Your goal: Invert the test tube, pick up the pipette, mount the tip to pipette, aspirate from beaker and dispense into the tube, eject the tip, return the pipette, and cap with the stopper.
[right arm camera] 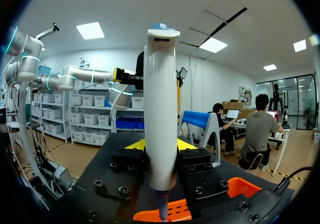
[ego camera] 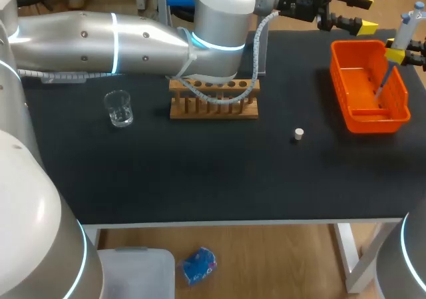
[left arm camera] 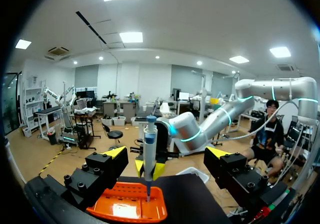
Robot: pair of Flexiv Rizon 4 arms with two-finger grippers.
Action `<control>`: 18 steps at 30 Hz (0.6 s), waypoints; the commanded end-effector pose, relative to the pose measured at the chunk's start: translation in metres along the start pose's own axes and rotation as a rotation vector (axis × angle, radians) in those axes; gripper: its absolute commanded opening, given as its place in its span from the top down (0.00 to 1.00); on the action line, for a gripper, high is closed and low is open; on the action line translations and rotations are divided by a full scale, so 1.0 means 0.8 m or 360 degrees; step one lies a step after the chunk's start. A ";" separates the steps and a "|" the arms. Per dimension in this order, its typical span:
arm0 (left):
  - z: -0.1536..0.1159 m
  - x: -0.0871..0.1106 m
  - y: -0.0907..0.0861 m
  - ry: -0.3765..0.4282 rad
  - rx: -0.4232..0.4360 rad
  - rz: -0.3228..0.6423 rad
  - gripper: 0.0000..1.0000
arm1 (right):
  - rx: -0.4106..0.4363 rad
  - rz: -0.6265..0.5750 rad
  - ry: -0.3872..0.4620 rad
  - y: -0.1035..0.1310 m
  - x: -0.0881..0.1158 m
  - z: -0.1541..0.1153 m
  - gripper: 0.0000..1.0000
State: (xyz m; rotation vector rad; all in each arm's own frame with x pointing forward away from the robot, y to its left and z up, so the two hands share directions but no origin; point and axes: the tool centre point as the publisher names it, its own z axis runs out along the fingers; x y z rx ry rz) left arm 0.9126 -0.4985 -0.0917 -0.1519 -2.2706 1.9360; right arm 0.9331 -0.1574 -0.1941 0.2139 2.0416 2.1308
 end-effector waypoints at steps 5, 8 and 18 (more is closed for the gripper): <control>0.000 -0.002 -0.003 -0.0014 -0.0011 -0.0005 0.00 | 0.0000 -0.0001 0.0006 0.000 -0.001 -0.002 1.00; 0.008 -0.008 -0.005 -0.0051 -0.0033 -0.0015 0.00 | 0.0000 -0.0001 0.0006 0.000 -0.001 -0.002 1.00; 0.036 -0.016 -0.018 -0.0159 -0.0048 -0.0019 0.16 | 0.0000 -0.0001 0.0006 0.000 -0.001 -0.002 1.00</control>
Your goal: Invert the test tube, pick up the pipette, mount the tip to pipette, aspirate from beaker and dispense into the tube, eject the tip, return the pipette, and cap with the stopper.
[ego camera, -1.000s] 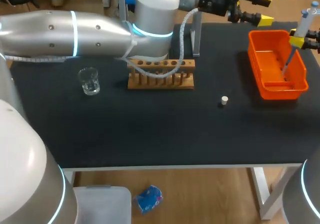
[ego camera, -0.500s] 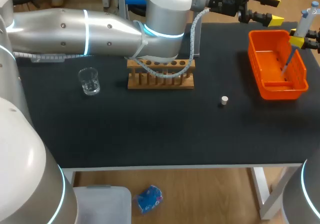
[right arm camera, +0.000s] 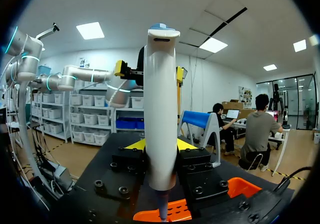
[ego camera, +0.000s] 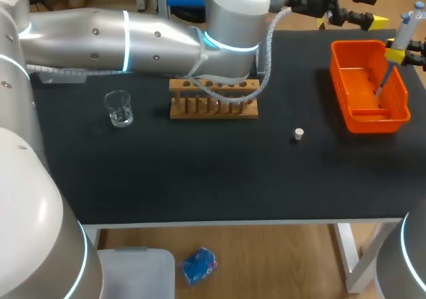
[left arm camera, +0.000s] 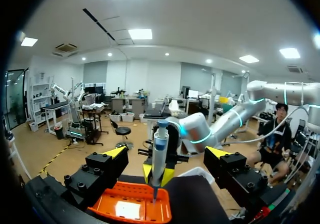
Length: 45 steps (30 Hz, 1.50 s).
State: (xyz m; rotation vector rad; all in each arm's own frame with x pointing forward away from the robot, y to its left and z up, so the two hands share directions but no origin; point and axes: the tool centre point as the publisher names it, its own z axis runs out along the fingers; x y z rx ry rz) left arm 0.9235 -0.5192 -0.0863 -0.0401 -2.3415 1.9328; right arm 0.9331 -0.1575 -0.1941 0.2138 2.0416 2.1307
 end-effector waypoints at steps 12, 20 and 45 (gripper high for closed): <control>0.034 0.005 -0.023 0.0009 -0.0024 0.0063 1.00 | 0.0000 -0.0001 0.0006 0.000 -0.001 -0.002 1.00; 0.051 0.001 -0.024 0.0021 -0.0018 0.0035 1.00 | 0.0000 -0.0001 0.0006 0.000 -0.001 -0.002 1.00; 0.067 0.003 -0.012 0.0057 0.0111 0.0057 1.00 | 0.0000 -0.0001 0.0006 0.000 -0.001 -0.002 1.00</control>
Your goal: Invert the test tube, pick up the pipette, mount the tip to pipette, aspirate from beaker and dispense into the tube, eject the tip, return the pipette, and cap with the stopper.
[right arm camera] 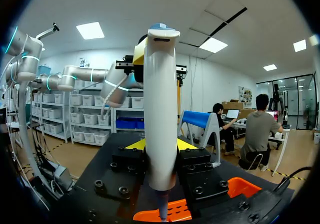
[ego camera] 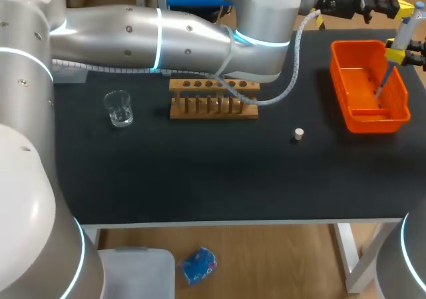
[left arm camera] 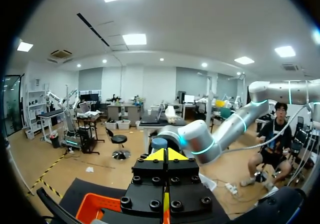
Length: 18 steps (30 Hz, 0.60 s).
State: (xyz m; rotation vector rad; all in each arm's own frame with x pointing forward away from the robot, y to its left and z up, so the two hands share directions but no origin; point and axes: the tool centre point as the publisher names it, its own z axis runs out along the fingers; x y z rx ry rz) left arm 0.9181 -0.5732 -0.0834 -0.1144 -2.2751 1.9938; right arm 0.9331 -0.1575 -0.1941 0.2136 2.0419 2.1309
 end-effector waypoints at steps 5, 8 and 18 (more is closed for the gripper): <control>0.001 0.003 0.009 -0.0002 0.0025 -0.0002 1.00 | 0.0000 -0.0001 0.0006 0.000 -0.001 -0.002 1.00; 0.003 0.002 0.011 0.0003 0.0022 -0.0006 1.00 | 0.0000 -0.0001 0.0006 0.000 -0.001 -0.002 1.00; 0.003 0.002 0.012 -0.0001 -0.0001 -0.0014 1.00 | 0.0000 -0.0001 0.0006 0.000 -0.001 -0.002 1.00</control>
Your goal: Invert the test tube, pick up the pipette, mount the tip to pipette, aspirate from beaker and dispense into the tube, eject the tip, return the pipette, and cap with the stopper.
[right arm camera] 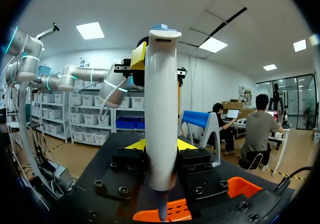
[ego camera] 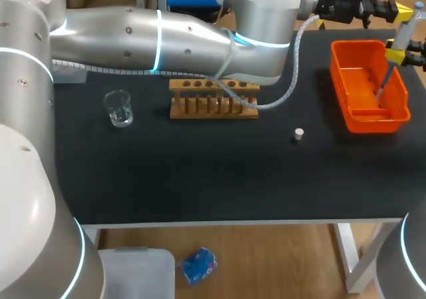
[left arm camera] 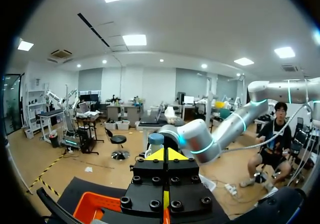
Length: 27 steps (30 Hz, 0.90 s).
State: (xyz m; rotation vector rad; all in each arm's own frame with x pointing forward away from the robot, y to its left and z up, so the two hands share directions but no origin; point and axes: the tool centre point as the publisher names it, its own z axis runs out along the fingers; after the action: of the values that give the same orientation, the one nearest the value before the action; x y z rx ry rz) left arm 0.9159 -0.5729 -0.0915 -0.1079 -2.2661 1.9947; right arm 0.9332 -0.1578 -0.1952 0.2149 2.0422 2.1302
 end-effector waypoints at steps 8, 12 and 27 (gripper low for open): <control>-0.003 -0.002 -0.006 -0.0034 0.0012 0.0035 1.00 | -0.0001 -0.0002 0.0007 0.001 -0.001 -0.001 1.00; -0.005 -0.003 -0.010 -0.0048 0.0009 0.0049 1.00 | -0.0001 -0.0002 0.0007 0.001 -0.001 -0.001 1.00; 0.003 -0.008 0.009 -0.0040 -0.0028 -0.0014 1.00 | -0.0001 -0.0002 0.0007 0.001 -0.001 -0.001 1.00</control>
State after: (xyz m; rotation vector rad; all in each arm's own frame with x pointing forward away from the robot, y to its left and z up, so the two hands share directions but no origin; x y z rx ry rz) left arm 0.9207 -0.5729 -0.0954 -0.0752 -2.2926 1.9904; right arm 0.9329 -0.1582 -0.1964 0.2147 2.0427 2.1300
